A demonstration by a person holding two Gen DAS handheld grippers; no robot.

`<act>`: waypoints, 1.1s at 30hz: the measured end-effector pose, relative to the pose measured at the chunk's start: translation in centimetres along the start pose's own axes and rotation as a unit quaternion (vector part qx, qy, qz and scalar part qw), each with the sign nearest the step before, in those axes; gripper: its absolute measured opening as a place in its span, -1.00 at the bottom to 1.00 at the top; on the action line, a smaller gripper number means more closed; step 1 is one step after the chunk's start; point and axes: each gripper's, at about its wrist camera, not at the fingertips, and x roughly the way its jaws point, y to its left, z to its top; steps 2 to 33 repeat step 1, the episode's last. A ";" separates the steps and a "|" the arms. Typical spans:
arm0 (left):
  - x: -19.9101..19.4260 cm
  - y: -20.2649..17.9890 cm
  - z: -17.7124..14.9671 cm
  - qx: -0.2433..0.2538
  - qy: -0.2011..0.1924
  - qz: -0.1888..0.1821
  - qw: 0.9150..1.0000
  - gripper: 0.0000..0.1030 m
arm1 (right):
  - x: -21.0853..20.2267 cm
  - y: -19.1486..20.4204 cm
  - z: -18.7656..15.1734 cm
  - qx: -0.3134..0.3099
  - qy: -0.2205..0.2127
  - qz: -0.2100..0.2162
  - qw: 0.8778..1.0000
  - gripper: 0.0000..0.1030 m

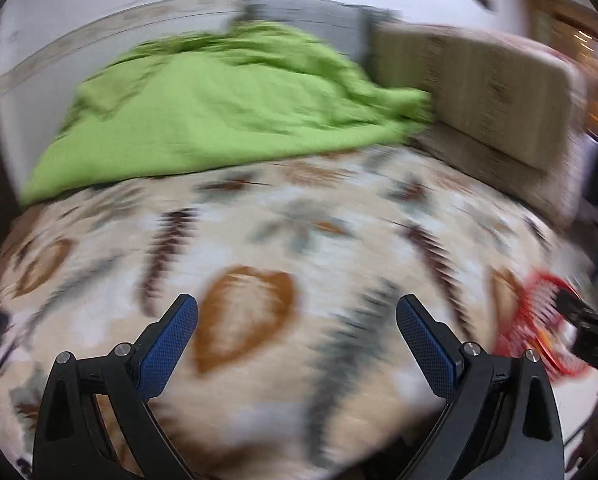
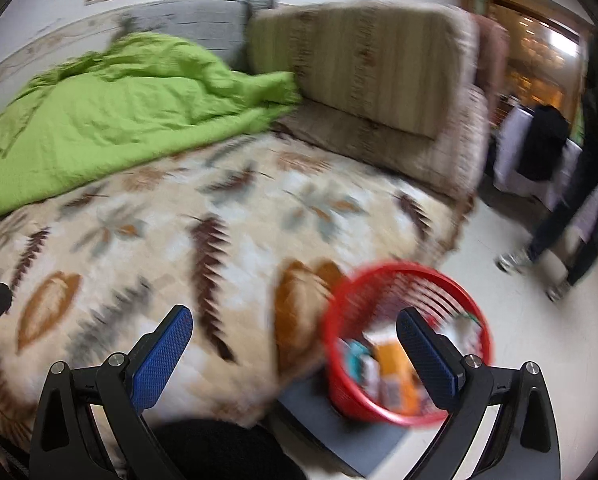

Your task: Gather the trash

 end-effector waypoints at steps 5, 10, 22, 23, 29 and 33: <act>0.4 1.6 0.4 -0.014 0.005 0.012 1.000 0.92 | 0.6 1.4 0.9 -0.017 0.002 0.007 1.000 1.00; 0.4 1.6 0.4 -0.014 0.005 0.012 1.000 0.92 | 0.6 1.4 0.9 -0.017 0.002 0.007 1.000 1.00; 0.4 1.6 0.4 -0.014 0.005 0.012 1.000 0.92 | 0.6 1.4 0.9 -0.017 0.002 0.007 1.000 1.00; 0.4 1.6 0.4 -0.014 0.005 0.012 1.000 0.92 | 0.6 1.4 0.9 -0.017 0.002 0.007 1.000 1.00; 0.4 1.6 0.4 -0.014 0.005 0.012 1.000 0.92 | 0.6 1.4 0.9 -0.017 0.002 0.007 1.000 1.00; 0.4 1.6 0.4 -0.014 0.005 0.012 1.000 0.92 | 0.6 1.4 0.9 -0.017 0.002 0.007 1.000 1.00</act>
